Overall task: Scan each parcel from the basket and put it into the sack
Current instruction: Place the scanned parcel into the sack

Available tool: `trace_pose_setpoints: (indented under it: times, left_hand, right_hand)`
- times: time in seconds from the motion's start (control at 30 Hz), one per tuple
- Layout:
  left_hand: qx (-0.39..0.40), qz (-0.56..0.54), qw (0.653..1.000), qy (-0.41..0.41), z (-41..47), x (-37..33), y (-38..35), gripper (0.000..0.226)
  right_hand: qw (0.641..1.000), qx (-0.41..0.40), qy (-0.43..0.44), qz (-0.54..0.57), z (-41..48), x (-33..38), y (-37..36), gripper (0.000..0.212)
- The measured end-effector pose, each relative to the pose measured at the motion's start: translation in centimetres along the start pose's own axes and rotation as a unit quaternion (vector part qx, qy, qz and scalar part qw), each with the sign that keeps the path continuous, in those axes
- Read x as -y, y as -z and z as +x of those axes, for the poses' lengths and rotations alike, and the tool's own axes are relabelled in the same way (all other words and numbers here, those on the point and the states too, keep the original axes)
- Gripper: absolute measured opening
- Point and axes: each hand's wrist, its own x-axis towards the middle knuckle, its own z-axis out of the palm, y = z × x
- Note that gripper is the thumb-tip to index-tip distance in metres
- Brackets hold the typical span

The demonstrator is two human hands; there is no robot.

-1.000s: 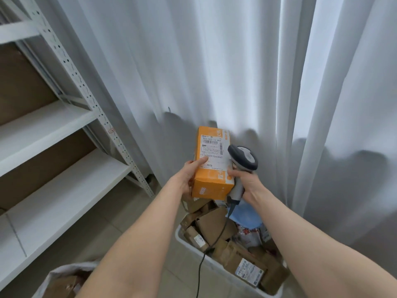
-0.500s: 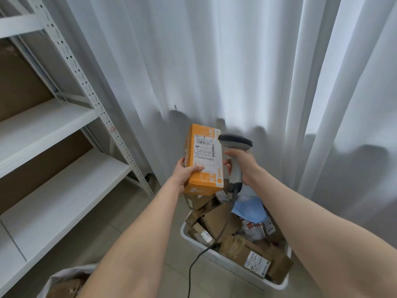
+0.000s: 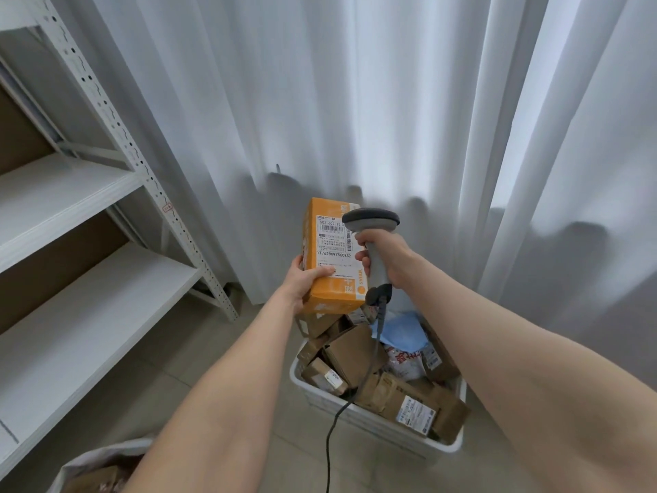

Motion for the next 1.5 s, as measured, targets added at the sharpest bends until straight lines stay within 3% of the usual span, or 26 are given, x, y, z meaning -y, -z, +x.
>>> trace_pose_setpoints:
  times: [1.5]
  left_hand:
    - [-0.057, -0.041, 0.997, -0.018, -2.2, 0.5, 6.4, 0.089]
  right_hand:
    - [0.995, 0.078, -0.021, -0.052, -1.8, 0.6, -5.6, 0.017]
